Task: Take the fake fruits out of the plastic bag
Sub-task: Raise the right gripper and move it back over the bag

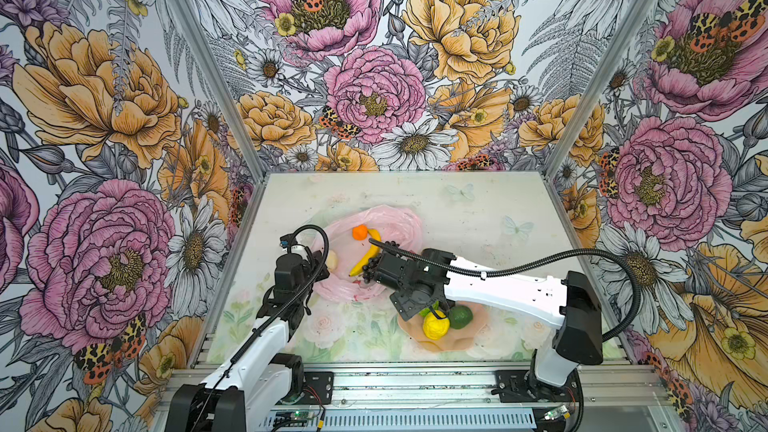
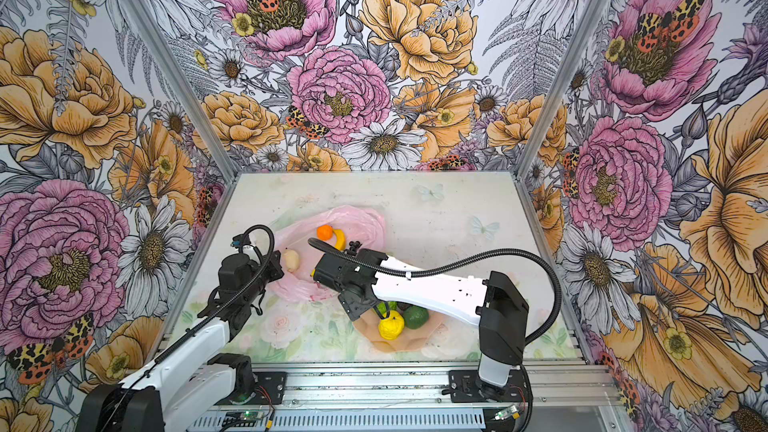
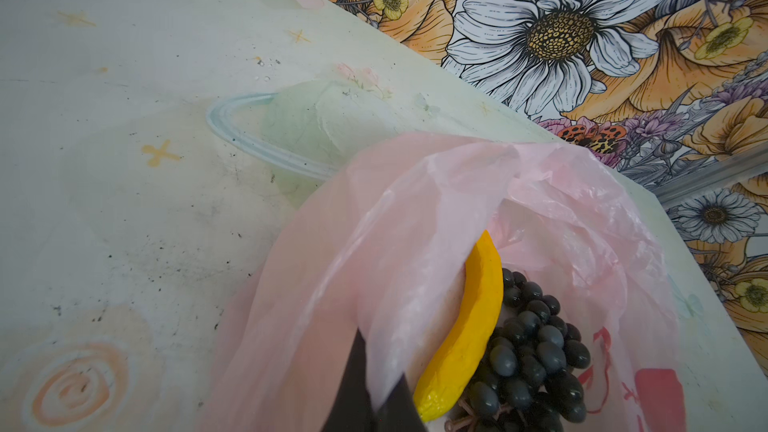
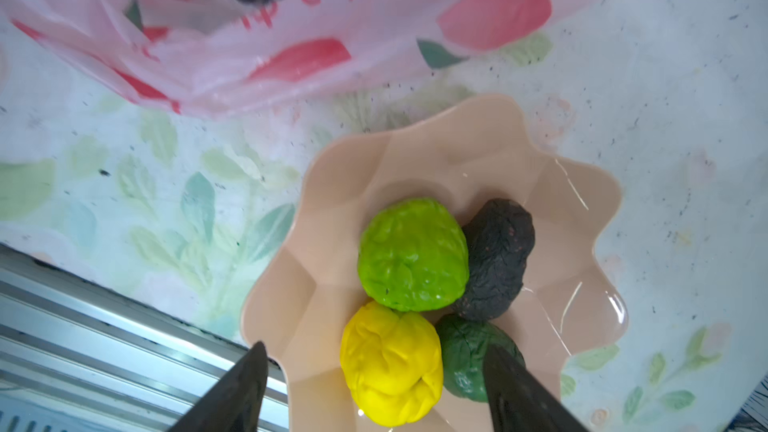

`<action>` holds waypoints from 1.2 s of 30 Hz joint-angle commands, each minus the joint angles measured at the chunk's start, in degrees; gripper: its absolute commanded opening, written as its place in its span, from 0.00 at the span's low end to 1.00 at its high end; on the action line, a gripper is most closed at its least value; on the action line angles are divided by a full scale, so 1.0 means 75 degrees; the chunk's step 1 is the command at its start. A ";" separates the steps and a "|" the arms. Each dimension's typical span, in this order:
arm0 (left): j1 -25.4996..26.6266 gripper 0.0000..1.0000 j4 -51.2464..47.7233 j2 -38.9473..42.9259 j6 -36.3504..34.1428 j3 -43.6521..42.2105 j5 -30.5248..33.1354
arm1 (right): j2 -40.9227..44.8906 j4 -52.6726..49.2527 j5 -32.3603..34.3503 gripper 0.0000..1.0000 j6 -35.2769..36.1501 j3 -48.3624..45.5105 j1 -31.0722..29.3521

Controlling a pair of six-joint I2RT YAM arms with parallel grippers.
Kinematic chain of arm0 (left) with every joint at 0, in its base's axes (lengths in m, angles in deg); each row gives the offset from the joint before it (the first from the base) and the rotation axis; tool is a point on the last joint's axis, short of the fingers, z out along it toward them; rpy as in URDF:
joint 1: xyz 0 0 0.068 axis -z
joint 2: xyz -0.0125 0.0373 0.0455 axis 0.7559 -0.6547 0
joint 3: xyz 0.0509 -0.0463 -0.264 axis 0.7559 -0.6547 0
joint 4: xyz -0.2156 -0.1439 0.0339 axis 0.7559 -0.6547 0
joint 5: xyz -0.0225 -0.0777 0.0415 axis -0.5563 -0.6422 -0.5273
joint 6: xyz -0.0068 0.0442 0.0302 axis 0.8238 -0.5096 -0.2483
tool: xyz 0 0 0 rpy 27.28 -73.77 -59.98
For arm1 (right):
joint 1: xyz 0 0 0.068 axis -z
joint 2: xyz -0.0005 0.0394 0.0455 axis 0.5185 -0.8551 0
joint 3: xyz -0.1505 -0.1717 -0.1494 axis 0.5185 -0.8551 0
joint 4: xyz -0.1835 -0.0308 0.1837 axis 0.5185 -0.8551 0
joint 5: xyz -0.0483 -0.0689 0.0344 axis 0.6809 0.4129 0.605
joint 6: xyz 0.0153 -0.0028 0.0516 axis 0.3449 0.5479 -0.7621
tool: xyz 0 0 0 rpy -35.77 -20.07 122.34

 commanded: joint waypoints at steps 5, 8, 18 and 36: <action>-0.0072 0.08 -0.0341 -0.0133 0.0149 0.0031 0.0304 | -0.0277 0.2532 -0.0081 0.82 -0.0240 0.0404 0.0281; -0.0088 0.13 -0.1028 -0.0107 0.0609 0.0306 0.0371 | -0.0344 0.3529 -0.0557 0.81 -0.0698 0.0098 0.0555; 0.0045 0.43 -0.2535 -0.0249 0.1334 0.1085 0.0625 | -0.1468 0.5132 -0.1359 0.78 -0.0858 0.0441 0.0843; -0.0921 0.08 -0.2512 -0.0280 0.1567 0.0544 0.0012 | -0.4395 0.6041 -0.2432 0.72 -0.1351 0.2750 0.0975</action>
